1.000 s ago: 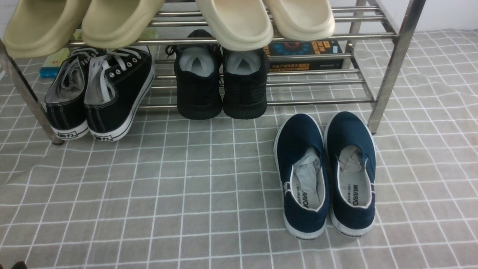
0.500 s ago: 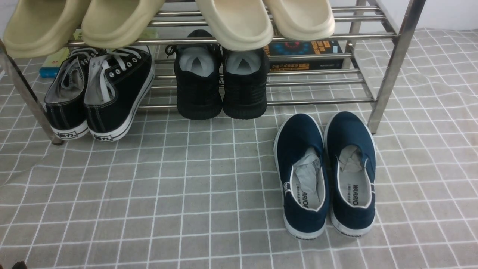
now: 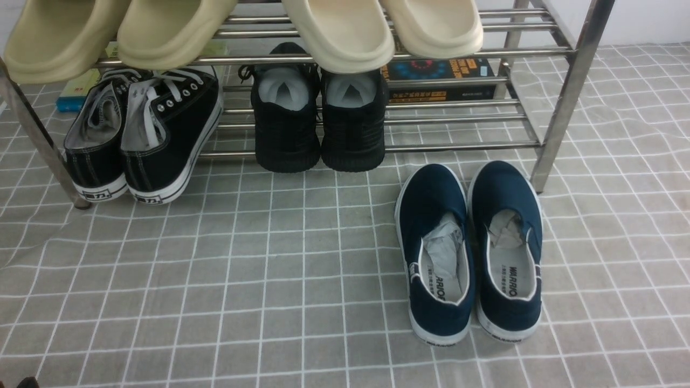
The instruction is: Take the shoes off the shelf with your hand from the grey coffee tablecloth.
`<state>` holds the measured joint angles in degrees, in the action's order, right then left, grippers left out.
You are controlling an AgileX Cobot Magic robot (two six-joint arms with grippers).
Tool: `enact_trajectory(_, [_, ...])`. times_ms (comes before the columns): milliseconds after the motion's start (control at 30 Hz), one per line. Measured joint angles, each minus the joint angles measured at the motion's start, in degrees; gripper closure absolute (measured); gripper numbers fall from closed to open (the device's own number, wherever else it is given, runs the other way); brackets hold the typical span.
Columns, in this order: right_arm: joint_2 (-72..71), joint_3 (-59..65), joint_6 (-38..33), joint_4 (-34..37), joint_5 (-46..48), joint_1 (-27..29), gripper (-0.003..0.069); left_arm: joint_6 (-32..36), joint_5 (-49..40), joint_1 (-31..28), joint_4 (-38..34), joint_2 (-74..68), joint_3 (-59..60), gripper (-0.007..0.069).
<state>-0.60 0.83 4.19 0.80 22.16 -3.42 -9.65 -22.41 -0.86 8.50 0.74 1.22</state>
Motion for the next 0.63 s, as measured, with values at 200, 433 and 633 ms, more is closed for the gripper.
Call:
enact_trajectory(200, [0.0,0.0,0.0,0.0,0.0,0.0,0.0578,0.0,0.0,0.0,0.0,0.0,0.0,0.0384])
enact_trajectory(433, [0.0,0.0,0.0,0.0,0.0,0.0,0.0575,0.0,0.0,0.0,0.0,0.0,0.0,0.0384])
enact_trajectory(633, [0.0,0.0,0.0,0.0,0.0,0.0,0.0572,0.0,0.0,0.0,0.0,0.0,0.0,0.0384])
